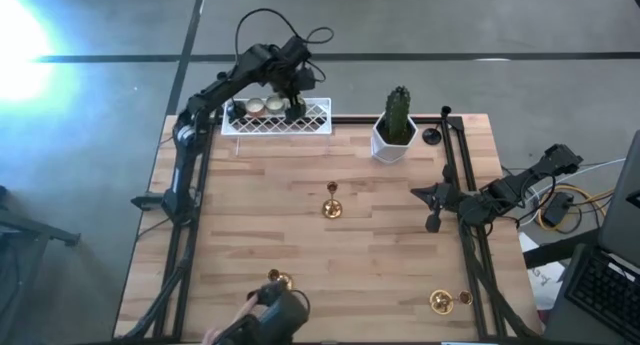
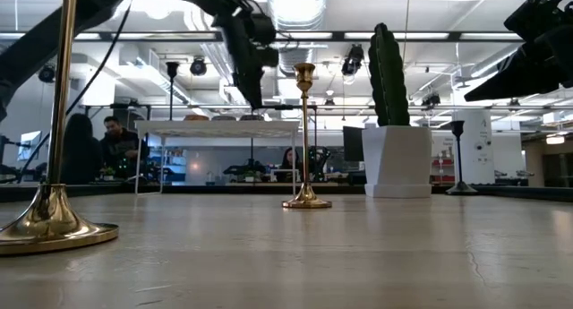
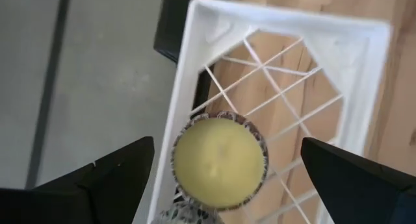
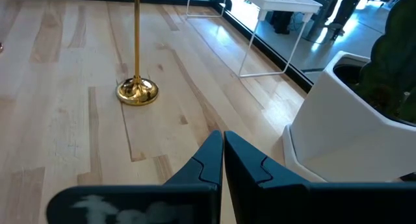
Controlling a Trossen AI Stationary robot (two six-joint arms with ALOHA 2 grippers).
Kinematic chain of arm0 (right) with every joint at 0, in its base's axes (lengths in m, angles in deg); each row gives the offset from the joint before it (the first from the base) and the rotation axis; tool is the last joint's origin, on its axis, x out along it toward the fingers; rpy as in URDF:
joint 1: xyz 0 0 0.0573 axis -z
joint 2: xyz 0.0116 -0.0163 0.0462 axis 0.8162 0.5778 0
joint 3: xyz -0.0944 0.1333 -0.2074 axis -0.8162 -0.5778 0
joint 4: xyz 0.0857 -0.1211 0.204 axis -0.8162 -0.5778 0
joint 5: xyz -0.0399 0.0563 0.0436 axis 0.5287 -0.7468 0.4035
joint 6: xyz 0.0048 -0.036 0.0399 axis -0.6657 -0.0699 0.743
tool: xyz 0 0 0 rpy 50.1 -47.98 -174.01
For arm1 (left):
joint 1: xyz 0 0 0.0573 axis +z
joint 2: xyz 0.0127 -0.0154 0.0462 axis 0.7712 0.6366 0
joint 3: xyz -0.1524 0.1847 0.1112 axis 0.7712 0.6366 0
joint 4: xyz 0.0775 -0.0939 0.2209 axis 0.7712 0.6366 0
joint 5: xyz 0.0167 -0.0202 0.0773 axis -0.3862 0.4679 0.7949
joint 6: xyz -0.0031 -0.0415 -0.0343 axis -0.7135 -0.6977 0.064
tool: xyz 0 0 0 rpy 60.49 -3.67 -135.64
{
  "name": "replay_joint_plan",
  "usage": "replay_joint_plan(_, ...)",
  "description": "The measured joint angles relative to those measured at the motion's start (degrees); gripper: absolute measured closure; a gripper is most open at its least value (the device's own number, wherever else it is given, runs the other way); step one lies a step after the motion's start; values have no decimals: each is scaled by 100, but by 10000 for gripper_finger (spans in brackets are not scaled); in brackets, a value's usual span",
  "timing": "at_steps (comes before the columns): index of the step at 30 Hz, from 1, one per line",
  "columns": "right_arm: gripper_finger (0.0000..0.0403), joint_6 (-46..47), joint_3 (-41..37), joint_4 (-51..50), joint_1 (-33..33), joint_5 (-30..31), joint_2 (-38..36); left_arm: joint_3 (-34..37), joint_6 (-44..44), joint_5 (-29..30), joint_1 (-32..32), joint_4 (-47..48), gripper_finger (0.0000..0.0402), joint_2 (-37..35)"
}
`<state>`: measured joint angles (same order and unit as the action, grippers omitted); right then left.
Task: Pick & Place candle stick holders
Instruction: Put the black candle holder on the shelf
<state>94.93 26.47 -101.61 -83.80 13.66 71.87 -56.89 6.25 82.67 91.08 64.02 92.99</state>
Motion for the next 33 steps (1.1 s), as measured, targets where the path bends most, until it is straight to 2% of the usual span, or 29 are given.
replay_joint_plan(7,394,0,0,-1,-2,0,0,-306,-52,36,-139,-92,10,-493)
replay_joint_plan(13,394,0,1,-1,-2,0,0,-467,-290,-57,-504,-187,10,-1197)
replay_joint_plan(23,394,0,1,-1,-2,0,0,-445,-685,-1134,-1859,-275,10,-2301)
replay_joint_plan(30,394,0,1,1,-2,0,0,274,-1017,-1149,-2974,-419,10,-2753)
replay_joint_plan(33,394,0,1,-1,-2,0,0,890,-1206,-841,-3367,-696,10,-2932)
